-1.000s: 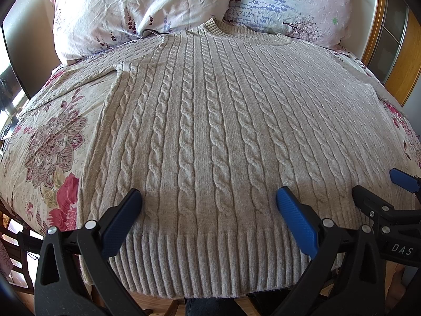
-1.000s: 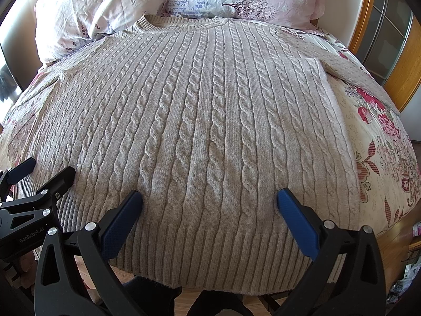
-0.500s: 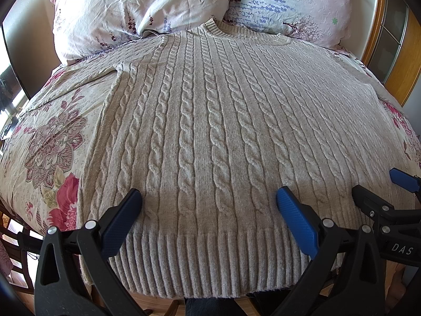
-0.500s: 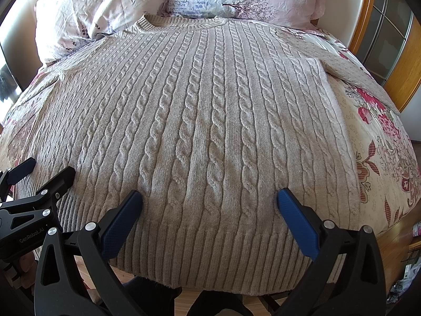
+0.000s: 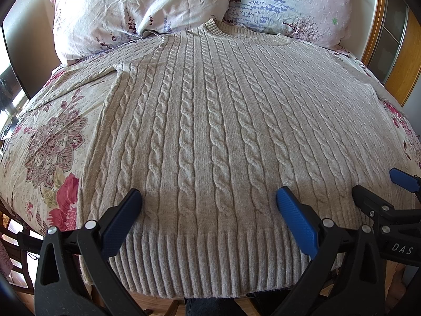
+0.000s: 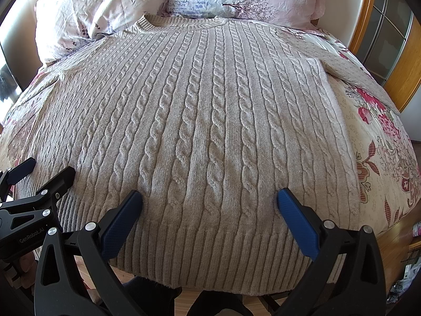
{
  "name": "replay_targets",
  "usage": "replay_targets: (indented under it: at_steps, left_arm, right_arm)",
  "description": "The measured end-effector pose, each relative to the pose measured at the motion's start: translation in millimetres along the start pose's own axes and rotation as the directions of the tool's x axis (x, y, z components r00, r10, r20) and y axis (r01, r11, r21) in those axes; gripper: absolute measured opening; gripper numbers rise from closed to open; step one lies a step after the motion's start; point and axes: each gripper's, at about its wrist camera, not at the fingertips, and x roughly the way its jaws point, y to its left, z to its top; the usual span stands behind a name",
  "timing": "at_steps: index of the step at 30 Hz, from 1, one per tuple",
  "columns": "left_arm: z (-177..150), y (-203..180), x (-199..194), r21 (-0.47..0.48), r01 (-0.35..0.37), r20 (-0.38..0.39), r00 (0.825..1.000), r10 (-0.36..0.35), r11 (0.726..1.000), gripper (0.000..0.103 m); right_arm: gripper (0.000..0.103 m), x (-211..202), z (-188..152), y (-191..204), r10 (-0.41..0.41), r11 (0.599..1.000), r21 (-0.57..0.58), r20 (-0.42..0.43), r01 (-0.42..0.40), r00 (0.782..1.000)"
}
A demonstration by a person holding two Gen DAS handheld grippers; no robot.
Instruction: Fold small clothes
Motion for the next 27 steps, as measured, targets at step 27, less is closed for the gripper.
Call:
replay_targets:
  at_steps: [27]
  left_arm:
    - [0.7, 0.3, 0.2, 0.003, 0.004, -0.010, 1.000, -0.004, 1.000, 0.101]
  right_arm:
    - [0.102, -1.4, 5.9, -5.6, 0.063, 0.996, -0.058, 0.014, -0.062, 0.998]
